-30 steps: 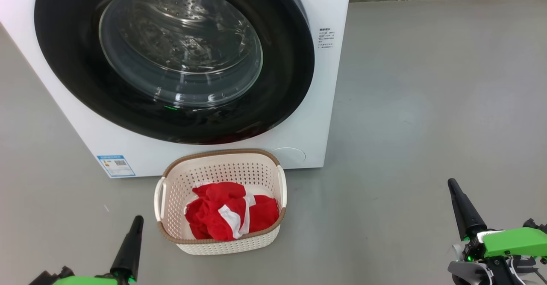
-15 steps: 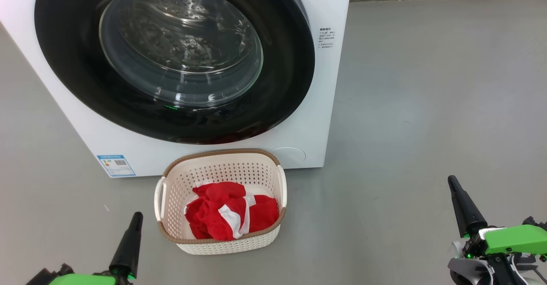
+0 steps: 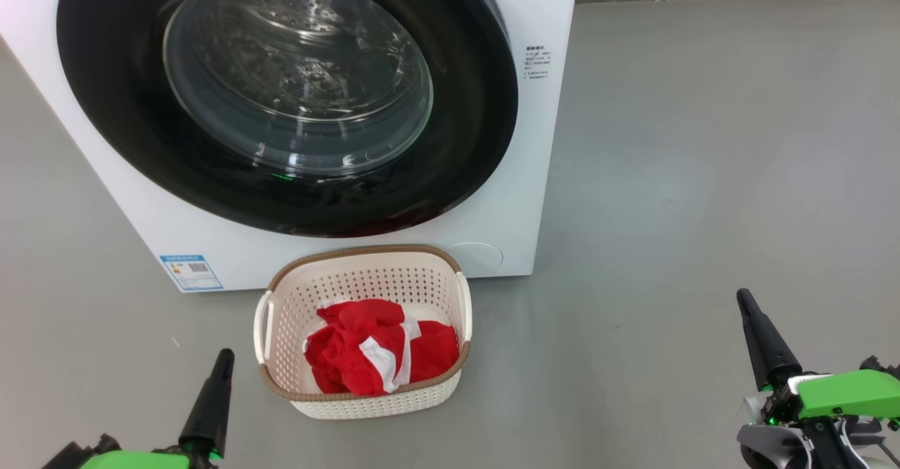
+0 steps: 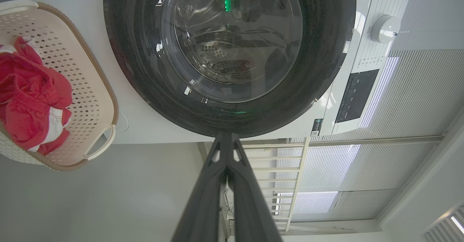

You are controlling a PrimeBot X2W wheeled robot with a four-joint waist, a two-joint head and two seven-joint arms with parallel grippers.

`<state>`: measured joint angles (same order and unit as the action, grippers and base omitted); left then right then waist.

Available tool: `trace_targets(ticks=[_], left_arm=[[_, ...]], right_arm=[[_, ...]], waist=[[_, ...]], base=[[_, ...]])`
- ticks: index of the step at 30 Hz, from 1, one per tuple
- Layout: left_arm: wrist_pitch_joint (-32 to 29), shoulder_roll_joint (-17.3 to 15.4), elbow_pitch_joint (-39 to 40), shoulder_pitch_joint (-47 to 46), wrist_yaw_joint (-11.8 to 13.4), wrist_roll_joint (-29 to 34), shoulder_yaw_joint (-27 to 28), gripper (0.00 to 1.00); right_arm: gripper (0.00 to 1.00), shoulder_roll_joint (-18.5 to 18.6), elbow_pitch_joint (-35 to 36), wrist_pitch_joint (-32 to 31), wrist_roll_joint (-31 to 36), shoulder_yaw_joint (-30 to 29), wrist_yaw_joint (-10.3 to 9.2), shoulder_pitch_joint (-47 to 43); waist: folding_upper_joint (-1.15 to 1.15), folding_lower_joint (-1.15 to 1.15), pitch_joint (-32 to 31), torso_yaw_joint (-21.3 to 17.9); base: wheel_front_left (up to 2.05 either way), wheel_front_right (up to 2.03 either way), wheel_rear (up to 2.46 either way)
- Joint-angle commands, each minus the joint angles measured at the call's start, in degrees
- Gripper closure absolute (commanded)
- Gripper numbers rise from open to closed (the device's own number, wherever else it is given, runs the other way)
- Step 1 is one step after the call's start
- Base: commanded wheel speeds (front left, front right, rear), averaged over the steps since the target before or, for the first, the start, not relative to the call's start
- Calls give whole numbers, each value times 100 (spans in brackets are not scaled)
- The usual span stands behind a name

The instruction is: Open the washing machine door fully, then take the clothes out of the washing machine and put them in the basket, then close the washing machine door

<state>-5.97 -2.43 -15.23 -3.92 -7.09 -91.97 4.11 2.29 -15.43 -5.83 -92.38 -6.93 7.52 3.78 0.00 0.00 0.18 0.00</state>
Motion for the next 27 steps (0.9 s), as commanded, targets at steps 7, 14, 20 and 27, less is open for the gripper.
trace_targets(ticks=[7,14,20,27], left_arm=[[-28,-69,119,-224,-40,-43,212,100],[-31,-67,119,-224,-40,-40,215,100],[-33,-65,119,-225,-40,-38,218,100],[-36,-63,119,-225,-40,-36,221,100]], right_arm=[[100,86,142,-39,-7,75,-3,237],[100,84,142,-41,-4,71,-3,238],[100,82,142,-44,-1,68,-3,238],[100,79,142,-47,2,64,-3,238]], waist=[[0,0,0,0],[0,0,0,0],[0,0,0,0],[0,0,0,0]], base=[[0,0,0],[0,0,0],[0,0,0],[0,0,0]])
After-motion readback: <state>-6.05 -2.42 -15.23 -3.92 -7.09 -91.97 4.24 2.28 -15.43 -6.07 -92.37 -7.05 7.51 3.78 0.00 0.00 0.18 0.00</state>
